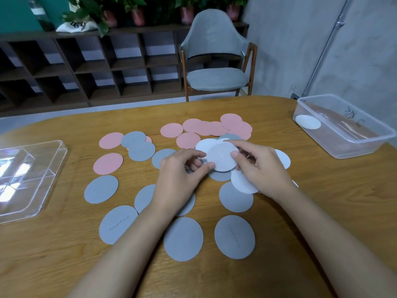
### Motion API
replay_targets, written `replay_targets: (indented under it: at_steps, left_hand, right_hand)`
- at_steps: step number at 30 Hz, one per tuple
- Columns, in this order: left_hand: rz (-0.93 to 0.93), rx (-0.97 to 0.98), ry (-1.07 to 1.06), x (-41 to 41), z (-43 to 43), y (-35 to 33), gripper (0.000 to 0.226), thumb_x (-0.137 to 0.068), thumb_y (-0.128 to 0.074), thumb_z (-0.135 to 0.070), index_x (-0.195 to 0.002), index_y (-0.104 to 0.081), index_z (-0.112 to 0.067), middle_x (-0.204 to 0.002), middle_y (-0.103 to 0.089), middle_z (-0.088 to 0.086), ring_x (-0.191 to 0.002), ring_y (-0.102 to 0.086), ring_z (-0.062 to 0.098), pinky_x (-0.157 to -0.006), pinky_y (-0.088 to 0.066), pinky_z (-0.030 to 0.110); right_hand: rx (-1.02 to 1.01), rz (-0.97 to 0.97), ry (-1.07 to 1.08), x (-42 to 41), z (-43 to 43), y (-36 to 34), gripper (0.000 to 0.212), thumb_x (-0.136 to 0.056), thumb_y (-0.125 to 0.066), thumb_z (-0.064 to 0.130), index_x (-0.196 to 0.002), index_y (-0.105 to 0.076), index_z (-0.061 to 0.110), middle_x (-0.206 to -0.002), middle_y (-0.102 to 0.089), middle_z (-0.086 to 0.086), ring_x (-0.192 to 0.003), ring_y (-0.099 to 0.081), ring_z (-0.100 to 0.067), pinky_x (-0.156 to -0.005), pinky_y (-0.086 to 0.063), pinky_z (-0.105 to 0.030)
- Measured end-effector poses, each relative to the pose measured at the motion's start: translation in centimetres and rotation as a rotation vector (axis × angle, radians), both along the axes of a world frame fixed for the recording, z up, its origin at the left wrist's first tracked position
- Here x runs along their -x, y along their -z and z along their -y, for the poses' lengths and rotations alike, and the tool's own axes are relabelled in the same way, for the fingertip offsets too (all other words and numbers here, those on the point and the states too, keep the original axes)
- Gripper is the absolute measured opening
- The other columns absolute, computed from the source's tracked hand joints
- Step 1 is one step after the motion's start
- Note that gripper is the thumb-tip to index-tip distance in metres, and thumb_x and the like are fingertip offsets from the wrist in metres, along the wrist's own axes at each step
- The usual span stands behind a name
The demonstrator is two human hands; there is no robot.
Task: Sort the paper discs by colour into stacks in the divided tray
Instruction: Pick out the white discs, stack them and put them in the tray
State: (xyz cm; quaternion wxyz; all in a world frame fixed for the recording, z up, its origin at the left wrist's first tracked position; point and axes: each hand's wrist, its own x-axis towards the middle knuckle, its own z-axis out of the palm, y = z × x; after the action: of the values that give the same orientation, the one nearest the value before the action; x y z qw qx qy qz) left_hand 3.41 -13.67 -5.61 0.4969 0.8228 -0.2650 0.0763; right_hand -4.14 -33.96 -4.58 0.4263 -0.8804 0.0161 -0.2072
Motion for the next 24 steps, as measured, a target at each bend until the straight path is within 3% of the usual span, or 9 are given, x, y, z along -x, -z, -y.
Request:
replay_targets:
  at_steps: [4,7,9,13,15,18,21,24]
  left_hand:
    - [0.127,-0.177,0.033,-0.7,-0.2,0.4,0.033,-0.086,-0.082,-0.041,-0.114,-0.077,-0.024,-0.105,-0.067,-0.013,-0.094,-0.061,-0.001,-0.080,-0.043,0.010]
    - [0.168,-0.319,0.101,-1.2,0.0,0.4,0.047,-0.090,-0.076,-0.048,-0.130,-0.070,-0.025,-0.130,-0.064,-0.011,-0.123,-0.056,0.008,-0.099,-0.046,0.025]
    - [0.156,-0.399,0.138,-1.6,0.3,0.2,0.058,-0.091,-0.072,-0.054,-0.142,-0.061,-0.027,-0.148,-0.056,-0.011,-0.139,-0.047,0.009,-0.112,-0.038,0.026]
    - [0.096,-0.497,0.139,-2.4,1.7,-0.6,0.067,-0.097,-0.062,-0.057,-0.155,-0.047,-0.026,-0.166,-0.037,-0.004,-0.152,-0.033,0.016,-0.120,-0.030,0.034]
    - [0.105,-0.523,0.137,-2.9,2.4,-0.7,0.062,-0.099,-0.062,-0.052,-0.152,-0.049,-0.023,-0.159,-0.048,-0.001,-0.145,-0.044,0.022,-0.115,-0.038,0.038]
    - [0.120,-0.488,0.124,-3.5,2.5,-0.4,0.046,-0.096,-0.068,-0.047,-0.135,-0.065,-0.022,-0.121,-0.072,-0.001,-0.111,-0.064,0.024,-0.092,-0.052,0.040]
    - [0.230,-0.530,0.116,-3.7,2.0,-0.1,0.030,-0.099,-0.062,-0.049,-0.114,-0.074,-0.025,-0.098,-0.074,-0.004,-0.093,-0.065,0.022,-0.078,-0.054,0.042]
    - [0.365,-0.526,0.142,-3.4,1.5,-0.1,0.039,-0.107,-0.039,-0.047,-0.103,-0.069,-0.022,-0.087,-0.068,-0.001,-0.086,-0.061,0.026,-0.069,-0.052,0.044]
  right_hand:
    - [-0.084,0.055,0.122,-0.1,1.8,-0.3,0.029,-0.104,-0.054,0.016,-0.124,-0.070,0.031,-0.090,-0.070,0.006,-0.084,-0.064,-0.017,-0.068,-0.052,-0.030]
    - [-0.086,0.080,0.238,-0.3,2.9,-0.2,0.028,-0.103,-0.054,0.015,-0.123,-0.071,0.028,-0.085,-0.069,0.008,-0.081,-0.064,-0.016,-0.067,-0.048,-0.018]
    - [-0.082,0.080,0.294,-0.4,3.1,-0.1,0.029,-0.104,-0.053,0.015,-0.124,-0.070,0.025,-0.090,-0.071,0.006,-0.082,-0.064,-0.012,-0.064,-0.044,-0.009]
    - [-0.058,0.052,0.312,-0.5,2.9,0.2,0.027,-0.104,-0.051,0.017,-0.121,-0.069,0.028,-0.095,-0.072,0.003,-0.086,-0.064,-0.013,-0.070,-0.052,-0.027]
    - [-0.050,0.043,0.303,-0.5,2.8,0.2,0.027,-0.103,-0.052,0.017,-0.121,-0.069,0.029,-0.094,-0.072,0.003,-0.084,-0.065,-0.015,-0.073,-0.054,-0.036]
    - [-0.036,0.049,0.302,-0.6,2.8,0.3,0.027,-0.103,-0.052,0.017,-0.121,-0.069,0.029,-0.091,-0.071,0.004,-0.082,-0.065,-0.014,-0.074,-0.055,-0.039]
    - [-0.040,0.050,0.307,-0.9,2.7,0.5,0.028,-0.104,-0.053,0.018,-0.123,-0.069,0.030,-0.092,-0.071,0.006,-0.084,-0.067,-0.014,-0.074,-0.056,-0.039]
    - [-0.053,0.054,0.299,-1.0,2.4,0.4,0.028,-0.104,-0.054,0.017,-0.124,-0.069,0.030,-0.092,-0.071,0.008,-0.085,-0.067,-0.010,-0.071,-0.056,-0.032]
